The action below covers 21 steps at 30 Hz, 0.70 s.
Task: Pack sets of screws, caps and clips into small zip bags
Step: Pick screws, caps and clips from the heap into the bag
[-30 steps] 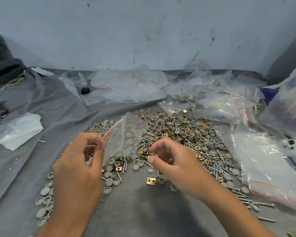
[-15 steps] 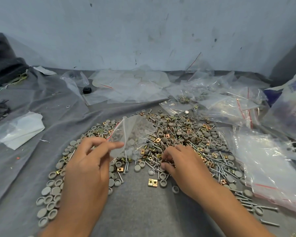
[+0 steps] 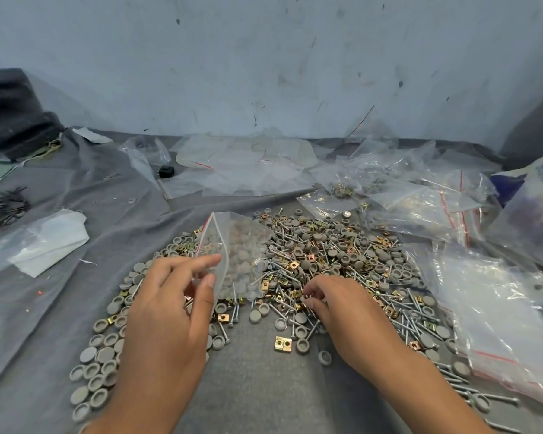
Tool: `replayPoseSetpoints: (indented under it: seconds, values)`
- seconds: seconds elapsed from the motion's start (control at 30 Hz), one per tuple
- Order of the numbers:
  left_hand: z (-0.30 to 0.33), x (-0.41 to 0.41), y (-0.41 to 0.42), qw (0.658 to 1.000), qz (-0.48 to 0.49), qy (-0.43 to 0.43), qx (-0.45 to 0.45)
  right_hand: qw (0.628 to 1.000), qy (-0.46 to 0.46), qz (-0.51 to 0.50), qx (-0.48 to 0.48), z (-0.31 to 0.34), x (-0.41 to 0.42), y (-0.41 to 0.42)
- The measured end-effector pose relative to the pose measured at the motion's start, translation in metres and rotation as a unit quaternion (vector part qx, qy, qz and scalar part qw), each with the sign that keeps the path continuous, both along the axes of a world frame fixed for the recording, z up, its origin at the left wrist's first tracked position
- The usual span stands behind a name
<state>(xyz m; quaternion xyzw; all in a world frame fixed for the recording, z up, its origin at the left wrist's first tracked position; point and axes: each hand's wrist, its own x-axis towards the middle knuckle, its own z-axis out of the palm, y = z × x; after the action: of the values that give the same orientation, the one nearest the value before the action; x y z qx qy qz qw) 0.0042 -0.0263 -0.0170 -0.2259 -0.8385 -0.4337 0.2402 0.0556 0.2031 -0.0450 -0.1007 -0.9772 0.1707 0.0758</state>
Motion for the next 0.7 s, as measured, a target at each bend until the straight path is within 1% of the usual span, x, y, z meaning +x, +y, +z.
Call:
replayPoseSetpoints:
  seconds: [0.1,0.2,0.47,0.63,0.7]
  values:
    - [0.0002,0.0002,-0.0009,1.000,0.003,0.002,0.001,1.000,0.006,-0.004,-0.008,0.0006,0.0006,-0.0001]
    - [-0.0001,-0.0009,-0.0018,1.000,0.004,-0.001,0.005,1.000,0.006,0.005,0.008,0.0009,0.0005,-0.0015]
    - [0.0024,-0.0010,0.0007,1.000,0.014,-0.008,-0.006,0.999,-0.019,0.021,0.019,0.0042,0.0023,-0.0018]
    - [0.0065,0.0016,0.0009,0.999,0.038,-0.005,0.004,0.999,-0.014,0.028,0.004,0.0085,0.0038,-0.0044]
    - [0.0077,0.0022,-0.0009,0.998,0.064,0.026,0.012,1.000,-0.007,0.029,-0.001,0.0087,0.0041,-0.0052]
